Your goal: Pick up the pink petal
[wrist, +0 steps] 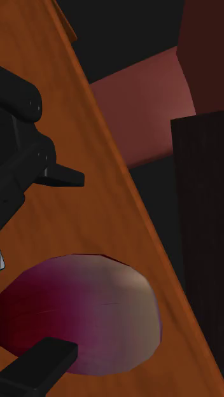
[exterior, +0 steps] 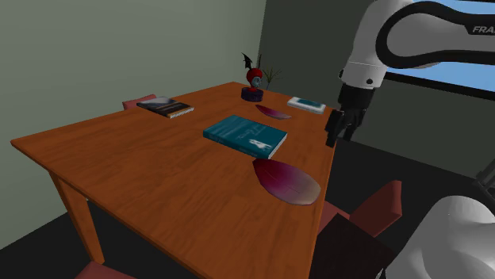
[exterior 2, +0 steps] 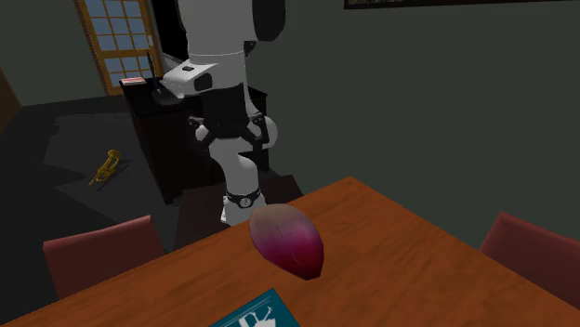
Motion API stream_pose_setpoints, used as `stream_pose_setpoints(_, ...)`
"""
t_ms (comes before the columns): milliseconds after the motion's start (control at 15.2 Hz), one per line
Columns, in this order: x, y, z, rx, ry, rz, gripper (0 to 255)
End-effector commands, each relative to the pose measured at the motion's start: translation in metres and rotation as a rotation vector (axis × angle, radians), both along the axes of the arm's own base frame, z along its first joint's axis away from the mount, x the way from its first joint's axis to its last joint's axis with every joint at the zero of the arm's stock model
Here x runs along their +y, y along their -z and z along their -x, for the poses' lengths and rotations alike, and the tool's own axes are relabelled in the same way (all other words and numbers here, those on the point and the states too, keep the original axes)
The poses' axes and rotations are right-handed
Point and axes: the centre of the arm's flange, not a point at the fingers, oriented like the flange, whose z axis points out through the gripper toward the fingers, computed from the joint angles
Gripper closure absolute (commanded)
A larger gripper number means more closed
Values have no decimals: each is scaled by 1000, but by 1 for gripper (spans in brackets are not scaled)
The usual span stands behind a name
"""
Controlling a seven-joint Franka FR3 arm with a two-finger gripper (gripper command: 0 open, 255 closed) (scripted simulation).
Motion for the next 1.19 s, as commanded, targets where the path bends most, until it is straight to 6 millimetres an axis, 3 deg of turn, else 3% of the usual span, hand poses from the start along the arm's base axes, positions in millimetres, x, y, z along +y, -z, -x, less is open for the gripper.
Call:
stream_pose_setpoints(0, 0, 0, 0, 0, 0, 0, 0)
stream_pose_setpoints(264, -63, 53, -48, 77, -125, -375, 0)
stream_pose_setpoints(462, -90, 108, -84, 134, -218, -656, 0)
stream_pose_setpoints(660, -98, 161, -115, 184, -298, -898, 0)
stream_pose_setpoints(1122, -98, 198, -115, 184, -298, -898, 0)
